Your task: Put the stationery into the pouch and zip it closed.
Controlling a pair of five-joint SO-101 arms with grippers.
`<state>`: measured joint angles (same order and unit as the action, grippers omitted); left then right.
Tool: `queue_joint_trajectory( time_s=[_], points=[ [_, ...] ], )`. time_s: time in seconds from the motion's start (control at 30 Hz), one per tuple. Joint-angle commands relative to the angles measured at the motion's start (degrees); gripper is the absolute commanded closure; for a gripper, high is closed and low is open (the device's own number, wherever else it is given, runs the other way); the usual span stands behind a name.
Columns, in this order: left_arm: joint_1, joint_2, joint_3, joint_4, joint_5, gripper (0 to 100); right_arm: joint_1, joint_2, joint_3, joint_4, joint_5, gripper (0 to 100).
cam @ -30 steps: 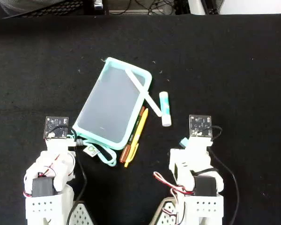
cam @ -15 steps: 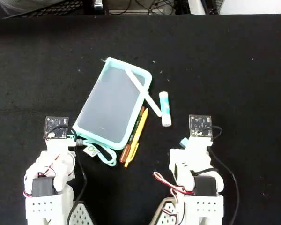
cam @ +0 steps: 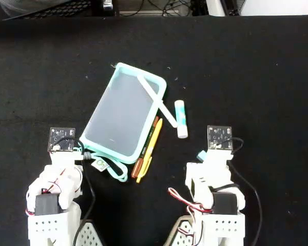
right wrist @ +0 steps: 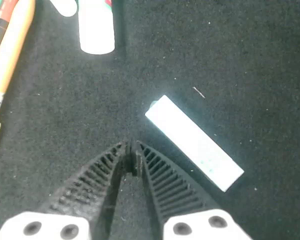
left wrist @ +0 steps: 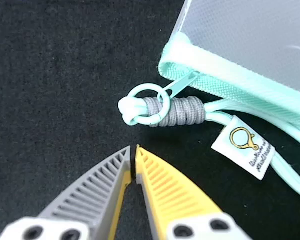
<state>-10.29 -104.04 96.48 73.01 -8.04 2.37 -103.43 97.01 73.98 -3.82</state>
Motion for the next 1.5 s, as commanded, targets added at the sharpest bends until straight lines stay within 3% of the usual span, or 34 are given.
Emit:
queue_joint_trajectory(
  time_s=[0.0,0.97,1.23,1.47],
  points=[
    [0.31,-0.53,0.84,0.00,0.18,96,0.26,-4.35,-0.57,0.44,-0.35,98.4],
    [0.31,-0.53,0.84,0.00,0.18,96,0.00,-4.35,-0.57,0.18,-0.79,98.4],
    [0.31,-0.53,0.84,0.00,0.18,96,-20.66,-4.35,-0.48,0.35,-0.70,98.4],
    [0.31,-0.53,0.84,0.00,0.18,96,-29.54,-4.62,-0.48,0.35,-0.79,98.5]
  ],
)
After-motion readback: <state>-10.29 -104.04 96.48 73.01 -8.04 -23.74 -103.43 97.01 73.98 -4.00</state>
